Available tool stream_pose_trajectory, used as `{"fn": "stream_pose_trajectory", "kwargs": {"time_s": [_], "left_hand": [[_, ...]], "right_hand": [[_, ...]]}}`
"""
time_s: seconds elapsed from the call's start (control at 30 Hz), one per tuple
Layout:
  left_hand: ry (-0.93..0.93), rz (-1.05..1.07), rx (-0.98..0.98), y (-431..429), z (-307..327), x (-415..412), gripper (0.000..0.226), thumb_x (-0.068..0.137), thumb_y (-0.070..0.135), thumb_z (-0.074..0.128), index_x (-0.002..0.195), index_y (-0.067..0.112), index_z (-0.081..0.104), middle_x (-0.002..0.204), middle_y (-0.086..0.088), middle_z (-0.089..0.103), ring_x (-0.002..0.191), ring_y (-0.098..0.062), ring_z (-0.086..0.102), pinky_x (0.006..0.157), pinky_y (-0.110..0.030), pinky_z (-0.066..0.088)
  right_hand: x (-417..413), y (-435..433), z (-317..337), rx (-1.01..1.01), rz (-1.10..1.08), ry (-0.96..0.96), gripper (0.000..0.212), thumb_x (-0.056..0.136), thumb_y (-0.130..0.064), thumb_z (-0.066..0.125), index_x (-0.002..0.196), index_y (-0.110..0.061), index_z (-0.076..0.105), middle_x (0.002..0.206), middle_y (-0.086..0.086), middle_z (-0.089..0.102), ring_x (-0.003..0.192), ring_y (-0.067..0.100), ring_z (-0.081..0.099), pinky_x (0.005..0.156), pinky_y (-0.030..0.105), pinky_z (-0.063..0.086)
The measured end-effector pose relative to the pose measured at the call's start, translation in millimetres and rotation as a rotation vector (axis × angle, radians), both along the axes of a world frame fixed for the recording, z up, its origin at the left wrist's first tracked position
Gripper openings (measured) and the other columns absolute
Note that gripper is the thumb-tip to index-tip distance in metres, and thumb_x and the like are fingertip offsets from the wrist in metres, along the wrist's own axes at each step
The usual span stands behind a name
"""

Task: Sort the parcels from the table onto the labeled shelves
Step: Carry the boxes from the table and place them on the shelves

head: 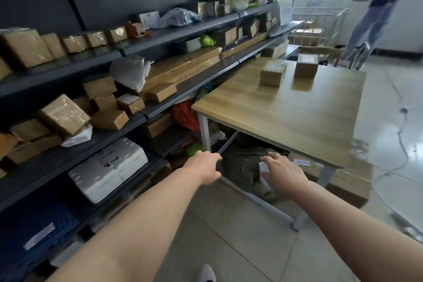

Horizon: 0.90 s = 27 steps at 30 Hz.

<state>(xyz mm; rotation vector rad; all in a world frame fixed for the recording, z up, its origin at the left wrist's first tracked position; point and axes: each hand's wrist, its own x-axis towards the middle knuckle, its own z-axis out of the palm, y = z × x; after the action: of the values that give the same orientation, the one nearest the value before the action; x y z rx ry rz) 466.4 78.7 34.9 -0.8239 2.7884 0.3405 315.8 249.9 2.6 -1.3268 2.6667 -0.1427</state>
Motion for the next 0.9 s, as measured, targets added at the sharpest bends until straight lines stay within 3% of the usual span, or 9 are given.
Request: {"fn": "stream_pose_trajectory", "kwargs": {"time_s": [0.1,0.27,0.37,0.57,0.9], "left_hand": [[0.031,-0.058,0.028,-44,-3,-52,0.054,0.093,0.035,0.058,0.144,0.029,0.04,0.139,-0.005,0.049,0.13,-0.027,0.04,0.097,-0.041,0.042],[0.041,-0.131,0.096,-109,-1,-127,0.056,0.091,0.037,0.059,0.143,0.029,0.041,0.143,-0.004,0.047,0.131,-0.027,0.042,0.098,-0.039,0.042],[0.032,-0.147,0.129,-137,-4,-162,0.056,0.091,0.037,0.06,0.143,0.029,0.042,0.145,-0.003,0.046,0.13,-0.026,0.044,0.097,-0.039,0.043],[0.018,-0.176,0.211,-162,-9,-215,0.055,0.091,0.035,0.061,0.142,0.026,0.044,0.142,-0.005,0.047,0.125,-0.026,0.049,0.101,-0.041,0.045],[0.06,-0.189,0.193,-194,1,-341,0.058,0.093,0.029,0.061,0.146,0.021,0.039,0.151,-0.007,0.037,0.139,-0.026,0.034,0.112,-0.037,0.031]], "right_hand": [[-35,-30,-2,0.001,-0.117,-0.012,0.052,0.094,-0.035,0.049,0.143,-0.025,0.038,0.155,0.004,0.026,0.135,0.028,0.036,0.103,0.042,0.039],[-80,-77,-5,0.025,-0.236,-0.036,0.049,0.095,-0.036,0.045,0.142,-0.025,0.039,0.149,0.003,0.035,0.13,0.028,0.042,0.101,0.039,0.04],[-100,-95,-10,0.024,-0.303,-0.047,0.049,0.095,-0.037,0.045,0.142,-0.025,0.039,0.152,0.003,0.03,0.131,0.028,0.041,0.1,0.039,0.041],[-139,-103,-16,0.082,-0.407,-0.083,0.053,0.093,-0.034,0.048,0.144,-0.026,0.036,0.156,0.002,0.024,0.134,0.027,0.038,0.103,0.038,0.038],[-274,-145,-16,0.022,-0.437,-0.094,0.052,0.095,-0.036,0.048,0.145,-0.025,0.036,0.155,0.004,0.025,0.135,0.027,0.037,0.104,0.041,0.038]]}}
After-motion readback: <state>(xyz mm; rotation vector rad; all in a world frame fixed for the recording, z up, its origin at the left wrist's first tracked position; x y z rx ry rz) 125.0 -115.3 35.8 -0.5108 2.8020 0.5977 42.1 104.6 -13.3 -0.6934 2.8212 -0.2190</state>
